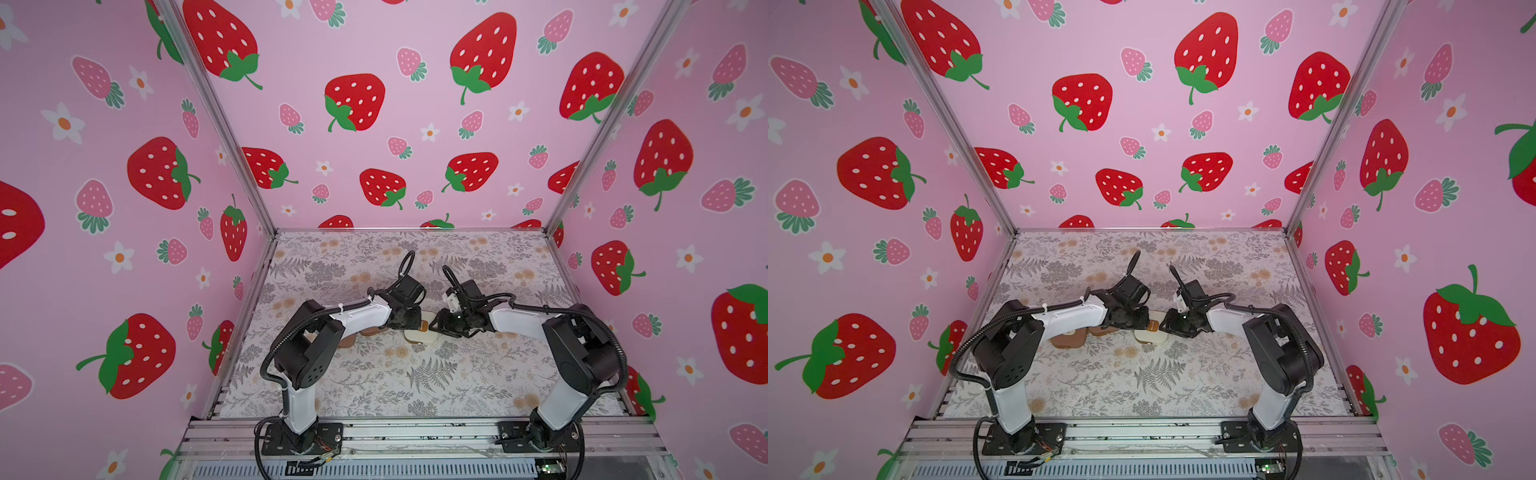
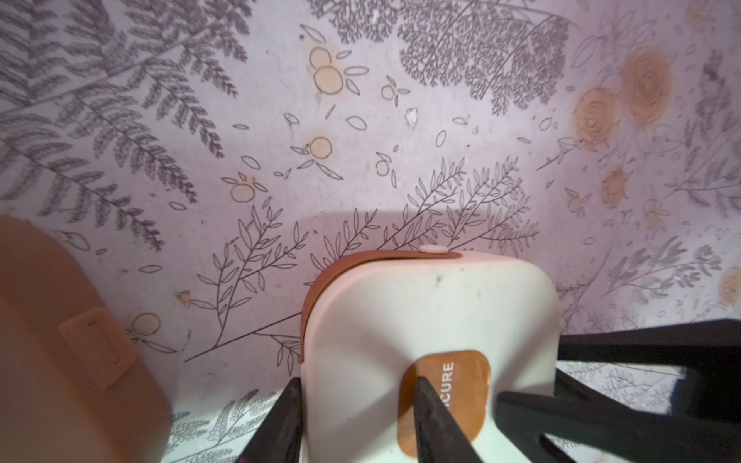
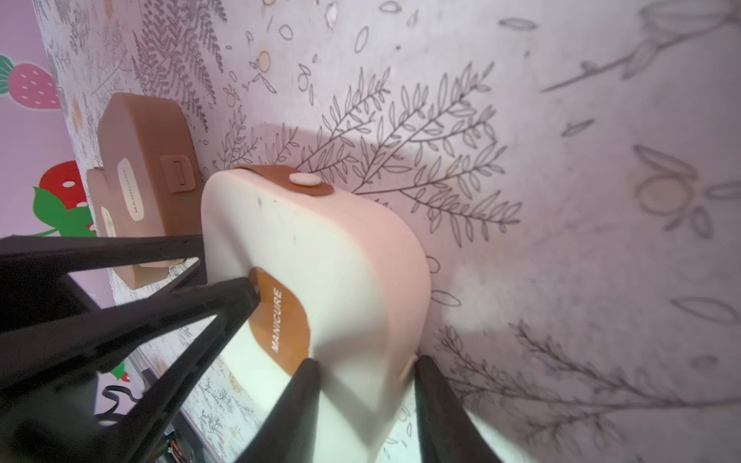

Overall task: Organize nail clipper sets
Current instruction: Close the storage box at the center of the board, then reset both arms

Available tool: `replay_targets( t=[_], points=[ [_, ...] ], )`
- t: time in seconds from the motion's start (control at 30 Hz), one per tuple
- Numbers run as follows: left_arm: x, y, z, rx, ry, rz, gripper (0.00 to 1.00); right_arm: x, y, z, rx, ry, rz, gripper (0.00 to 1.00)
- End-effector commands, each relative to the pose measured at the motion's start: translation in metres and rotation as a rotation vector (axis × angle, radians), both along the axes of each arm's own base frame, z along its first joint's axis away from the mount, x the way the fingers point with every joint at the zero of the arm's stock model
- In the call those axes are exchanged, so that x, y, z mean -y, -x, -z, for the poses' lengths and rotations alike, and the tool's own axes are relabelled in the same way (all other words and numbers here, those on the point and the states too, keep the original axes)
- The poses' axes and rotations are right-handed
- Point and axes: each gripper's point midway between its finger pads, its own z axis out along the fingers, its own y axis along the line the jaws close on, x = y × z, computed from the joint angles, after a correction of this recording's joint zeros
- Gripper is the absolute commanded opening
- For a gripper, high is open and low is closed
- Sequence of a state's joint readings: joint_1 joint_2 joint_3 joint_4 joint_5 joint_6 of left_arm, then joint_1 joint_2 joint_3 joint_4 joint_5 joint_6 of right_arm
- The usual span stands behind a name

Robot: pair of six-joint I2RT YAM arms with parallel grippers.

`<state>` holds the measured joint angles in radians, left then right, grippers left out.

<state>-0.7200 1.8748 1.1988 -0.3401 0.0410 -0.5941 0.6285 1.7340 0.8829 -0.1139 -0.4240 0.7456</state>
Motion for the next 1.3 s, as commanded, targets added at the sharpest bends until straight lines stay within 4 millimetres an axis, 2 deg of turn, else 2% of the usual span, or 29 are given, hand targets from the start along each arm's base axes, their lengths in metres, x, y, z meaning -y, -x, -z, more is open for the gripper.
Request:
replay_targets(
  t=[0.0,0.17,0.2,0.3,0.4,0.47,0.53,0.6,0.63,0.7,0.77,0.8,0.9,1.0,1.03,1.1,1.13,1.2,1.27],
  points=[
    [-0.015,0.007,-0.003,-0.016,-0.036,0.006,0.46,0.033,0.026,0.038,-0.071,0.224,-0.036,0.45],
    [-0.046,-0.025,-0.056,0.093,0.02,-0.083,0.5,0.043,-0.001,-0.007,0.063,0.22,-0.034,0.51],
    [-0.053,-0.03,-0.069,0.121,0.031,-0.099,0.51,0.046,-0.005,-0.015,0.088,0.216,-0.034,0.55],
    [-0.083,-0.043,-0.109,0.223,0.049,-0.165,0.53,0.062,-0.019,-0.044,0.178,0.225,-0.018,0.57],
    [-0.129,-0.053,-0.15,0.349,0.019,-0.265,0.55,0.092,-0.036,-0.075,0.307,0.274,0.015,0.56],
    [-0.168,-0.056,-0.177,0.443,-0.009,-0.359,0.55,0.12,-0.051,-0.099,0.444,0.354,0.048,0.57],
    [-0.205,-0.057,-0.196,0.533,-0.033,-0.448,0.55,0.151,-0.067,-0.122,0.592,0.472,0.104,0.57],
    [-0.242,-0.057,-0.206,0.618,-0.08,-0.534,0.56,0.183,-0.082,-0.142,0.745,0.607,0.19,0.61],
    [-0.26,-0.056,-0.206,0.66,-0.116,-0.571,0.56,0.202,-0.088,-0.15,0.817,0.687,0.26,0.66],
    [-0.283,-0.057,-0.197,0.741,-0.19,-0.584,0.55,0.232,-0.093,-0.163,0.927,0.798,0.395,0.78],
    [-0.307,-0.053,-0.184,0.805,-0.274,-0.65,0.52,0.258,-0.093,-0.163,0.973,0.853,0.529,0.96],
    [-0.319,-0.05,-0.175,0.824,-0.311,-0.691,0.5,0.264,-0.096,-0.156,1.0,0.852,0.533,0.96],
    [-0.342,-0.045,-0.144,0.829,-0.335,-0.73,0.48,0.275,-0.103,-0.123,0.993,0.893,0.498,0.94],
    [-0.356,-0.048,-0.111,0.811,-0.314,-0.737,0.47,0.273,-0.112,-0.09,0.949,0.858,0.42,0.96],
    [-0.356,-0.049,-0.099,0.8,-0.322,-0.705,0.46,0.27,-0.116,-0.083,0.981,0.819,0.407,0.96],
    [-0.361,-0.053,-0.083,0.8,-0.326,-0.703,0.45,0.26,-0.118,-0.084,1.034,0.796,0.311,0.95],
    [-0.361,-0.056,-0.072,0.799,-0.295,-0.698,0.45,0.261,-0.119,-0.085,1.076,0.797,0.304,0.95],
    [-0.357,-0.061,-0.062,0.778,-0.261,-0.654,0.45,0.265,-0.119,-0.077,1.121,0.732,0.314,0.96],
    [-0.343,-0.07,-0.064,0.786,-0.21,-0.567,0.43,0.272,-0.123,-0.065,1.137,0.655,0.348,0.97]
  ],
)
